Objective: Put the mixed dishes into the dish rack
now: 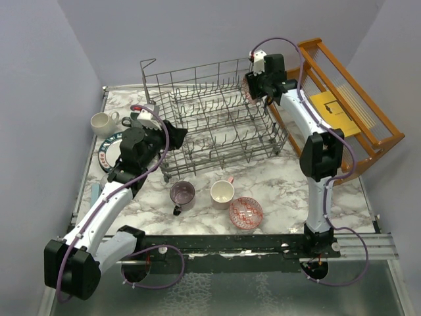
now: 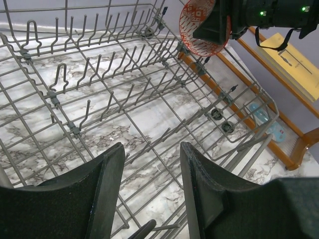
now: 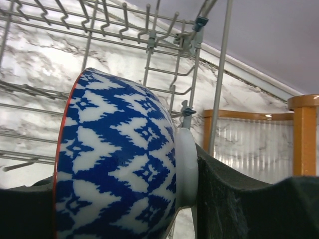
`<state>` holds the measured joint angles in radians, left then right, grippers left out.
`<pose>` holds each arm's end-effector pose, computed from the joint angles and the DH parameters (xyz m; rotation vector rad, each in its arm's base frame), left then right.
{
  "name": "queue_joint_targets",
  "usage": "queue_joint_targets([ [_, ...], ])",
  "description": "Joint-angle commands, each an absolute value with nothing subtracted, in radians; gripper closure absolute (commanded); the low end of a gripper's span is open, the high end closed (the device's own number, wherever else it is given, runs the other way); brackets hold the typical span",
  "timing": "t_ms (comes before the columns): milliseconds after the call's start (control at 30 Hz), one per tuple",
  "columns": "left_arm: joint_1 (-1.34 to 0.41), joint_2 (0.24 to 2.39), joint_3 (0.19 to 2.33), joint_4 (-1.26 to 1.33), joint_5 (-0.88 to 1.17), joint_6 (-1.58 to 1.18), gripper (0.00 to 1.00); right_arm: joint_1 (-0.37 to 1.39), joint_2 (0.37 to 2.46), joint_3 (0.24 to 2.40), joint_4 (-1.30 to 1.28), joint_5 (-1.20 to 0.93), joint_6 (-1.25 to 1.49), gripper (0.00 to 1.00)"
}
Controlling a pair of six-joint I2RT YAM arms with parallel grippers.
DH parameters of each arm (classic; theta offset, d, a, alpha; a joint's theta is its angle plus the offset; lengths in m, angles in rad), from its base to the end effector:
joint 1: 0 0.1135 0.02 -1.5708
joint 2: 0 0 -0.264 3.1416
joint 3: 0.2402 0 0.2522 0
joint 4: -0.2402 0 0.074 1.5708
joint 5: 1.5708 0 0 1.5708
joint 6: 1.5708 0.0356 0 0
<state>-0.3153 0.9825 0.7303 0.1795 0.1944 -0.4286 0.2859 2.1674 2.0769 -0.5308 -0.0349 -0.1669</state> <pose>0.2206 -0.0792 0.3222 0.0572 1.6918 -0.7229 0.4859 0.1441 0.3057 -0.5115 2.1331 0.1052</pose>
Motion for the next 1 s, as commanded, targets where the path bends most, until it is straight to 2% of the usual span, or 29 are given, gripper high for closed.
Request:
queue_joint_targets([
  [0, -0.311, 0.974, 0.715, 0.210, 0.217, -0.465, 0.49, 0.285, 2.195, 2.121, -0.482, 0.048, -0.233, 0.72],
  [433, -0.311, 0.987, 0.712, 0.231, 0.236, -0.485, 0.49, 0.343, 2.244, 2.097, -0.452, 0.212, -0.325, 0.72],
  [967, -0.311, 0.980, 0.713, 0.230, 0.244, -0.492, 0.49, 0.385, 2.313, 2.142, -0.509, 0.306, -0.361, 0.69],
])
